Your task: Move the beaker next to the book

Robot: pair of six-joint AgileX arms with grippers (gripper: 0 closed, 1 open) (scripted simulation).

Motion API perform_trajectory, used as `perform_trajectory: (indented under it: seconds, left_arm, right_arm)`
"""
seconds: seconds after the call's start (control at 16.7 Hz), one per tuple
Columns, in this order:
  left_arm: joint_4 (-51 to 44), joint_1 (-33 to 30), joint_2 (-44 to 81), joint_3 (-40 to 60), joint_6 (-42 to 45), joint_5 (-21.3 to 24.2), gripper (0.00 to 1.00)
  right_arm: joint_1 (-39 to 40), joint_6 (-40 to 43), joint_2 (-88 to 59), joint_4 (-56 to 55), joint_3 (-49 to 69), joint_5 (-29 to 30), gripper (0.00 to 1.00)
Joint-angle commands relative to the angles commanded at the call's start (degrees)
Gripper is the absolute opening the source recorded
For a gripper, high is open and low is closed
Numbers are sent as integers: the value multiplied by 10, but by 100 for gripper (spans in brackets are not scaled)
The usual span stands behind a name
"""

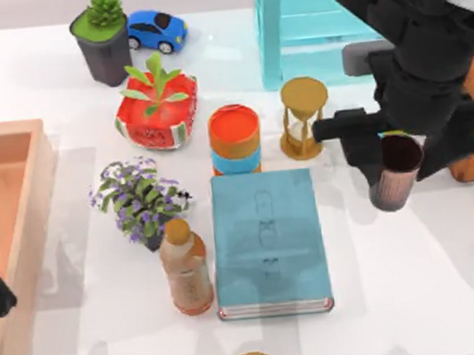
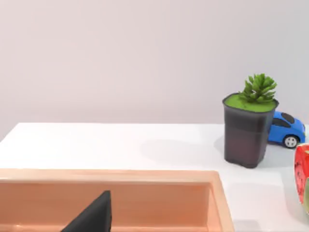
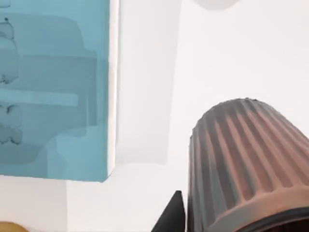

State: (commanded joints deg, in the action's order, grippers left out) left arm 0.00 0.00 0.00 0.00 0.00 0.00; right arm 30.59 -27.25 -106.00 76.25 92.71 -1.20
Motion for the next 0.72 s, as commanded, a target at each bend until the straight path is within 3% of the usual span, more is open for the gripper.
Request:
perform_trajectory:
  seconds: [0.18, 0.72]
  left_arm:
    - [0, 0, 0, 0, 0, 0, 100]
    - [0, 0, 0, 0, 0, 0, 100]
  right_arm:
    - [-2, -38, -5, -4, 11, -2, 0]
    - [-2, -41, -9, -47, -28, -2, 0]
